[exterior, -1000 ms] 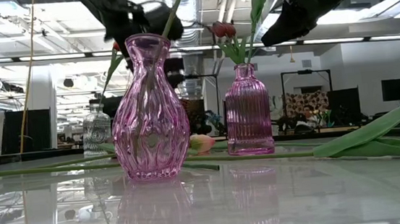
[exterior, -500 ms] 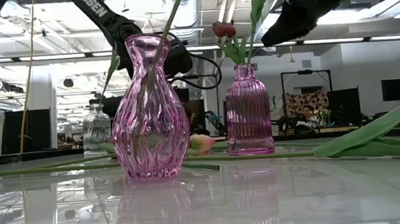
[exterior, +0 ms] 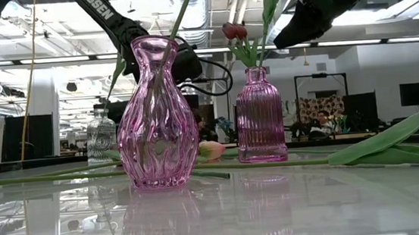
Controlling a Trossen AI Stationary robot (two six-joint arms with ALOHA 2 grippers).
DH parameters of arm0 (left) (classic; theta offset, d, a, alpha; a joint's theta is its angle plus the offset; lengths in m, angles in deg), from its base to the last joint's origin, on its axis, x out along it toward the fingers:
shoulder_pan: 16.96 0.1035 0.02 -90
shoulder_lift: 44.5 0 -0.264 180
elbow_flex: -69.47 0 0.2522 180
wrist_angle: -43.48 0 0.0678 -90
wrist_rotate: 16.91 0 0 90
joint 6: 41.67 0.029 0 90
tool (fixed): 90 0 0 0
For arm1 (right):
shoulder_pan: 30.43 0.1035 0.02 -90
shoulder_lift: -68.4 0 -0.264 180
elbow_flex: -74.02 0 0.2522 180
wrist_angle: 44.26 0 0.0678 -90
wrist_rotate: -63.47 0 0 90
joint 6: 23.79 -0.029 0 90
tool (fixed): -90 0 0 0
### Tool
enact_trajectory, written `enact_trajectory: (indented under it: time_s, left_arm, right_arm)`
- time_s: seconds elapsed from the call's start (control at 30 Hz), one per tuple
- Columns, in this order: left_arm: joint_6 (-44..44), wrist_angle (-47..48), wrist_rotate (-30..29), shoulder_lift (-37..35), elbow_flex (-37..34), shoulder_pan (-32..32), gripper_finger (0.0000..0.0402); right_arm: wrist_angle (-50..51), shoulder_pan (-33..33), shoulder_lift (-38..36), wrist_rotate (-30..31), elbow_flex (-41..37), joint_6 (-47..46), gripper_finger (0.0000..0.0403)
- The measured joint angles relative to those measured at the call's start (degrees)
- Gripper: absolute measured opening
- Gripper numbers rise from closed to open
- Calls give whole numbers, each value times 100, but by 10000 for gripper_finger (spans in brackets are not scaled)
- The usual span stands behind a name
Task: Sort flowers into vase by color
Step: Put the top red flower into the top purple vase
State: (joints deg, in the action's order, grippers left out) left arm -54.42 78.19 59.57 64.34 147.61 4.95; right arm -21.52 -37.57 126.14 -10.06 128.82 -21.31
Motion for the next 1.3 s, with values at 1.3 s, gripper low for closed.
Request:
enact_trajectory:
  time_s: [1.3]
  left_arm:
    - [763, 3103, -1167, -11, 1956, -581, 0]
  right_arm:
    - [-87, 0, 0, -2, 2, 117, 230]
